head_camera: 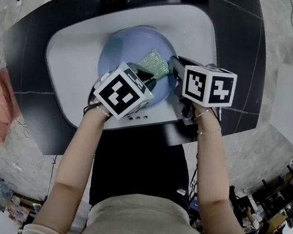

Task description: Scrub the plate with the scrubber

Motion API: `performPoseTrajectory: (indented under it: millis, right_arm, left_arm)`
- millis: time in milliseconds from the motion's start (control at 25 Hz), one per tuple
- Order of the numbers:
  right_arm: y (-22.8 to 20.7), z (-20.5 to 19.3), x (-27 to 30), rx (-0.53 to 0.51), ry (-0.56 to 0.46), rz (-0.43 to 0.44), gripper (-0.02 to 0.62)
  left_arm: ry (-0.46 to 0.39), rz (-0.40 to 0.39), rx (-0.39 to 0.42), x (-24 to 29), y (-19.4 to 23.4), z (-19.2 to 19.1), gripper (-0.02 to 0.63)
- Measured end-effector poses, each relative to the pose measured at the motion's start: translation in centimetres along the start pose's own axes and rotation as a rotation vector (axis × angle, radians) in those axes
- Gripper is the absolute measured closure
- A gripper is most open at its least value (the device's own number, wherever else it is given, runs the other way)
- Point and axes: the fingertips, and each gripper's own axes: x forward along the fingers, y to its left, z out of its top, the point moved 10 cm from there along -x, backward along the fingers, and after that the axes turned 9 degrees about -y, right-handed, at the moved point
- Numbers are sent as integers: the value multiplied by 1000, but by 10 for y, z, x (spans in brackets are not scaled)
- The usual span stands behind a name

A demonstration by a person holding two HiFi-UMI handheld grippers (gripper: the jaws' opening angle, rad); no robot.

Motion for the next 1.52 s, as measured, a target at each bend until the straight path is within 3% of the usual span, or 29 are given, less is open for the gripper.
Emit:
performPoseTrajectory:
  millis: [400, 920, 1200, 1520]
  right_arm:
    - [-4, -3, 2, 16, 16, -14, 558]
    - [-9, -5, 10, 25, 54, -49, 568]
    - [-11, -6, 16, 51, 55, -63, 566]
    - [-4, 0, 13, 26, 30, -63, 503]
  left_arm:
    - [-40, 27, -20, 4, 19, 3, 552]
    - [-36, 163, -25, 0, 41, -1, 552]
    - [-50, 153, -25, -5, 43, -6, 554]
    - [-78, 184, -20, -17, 36, -8, 561]
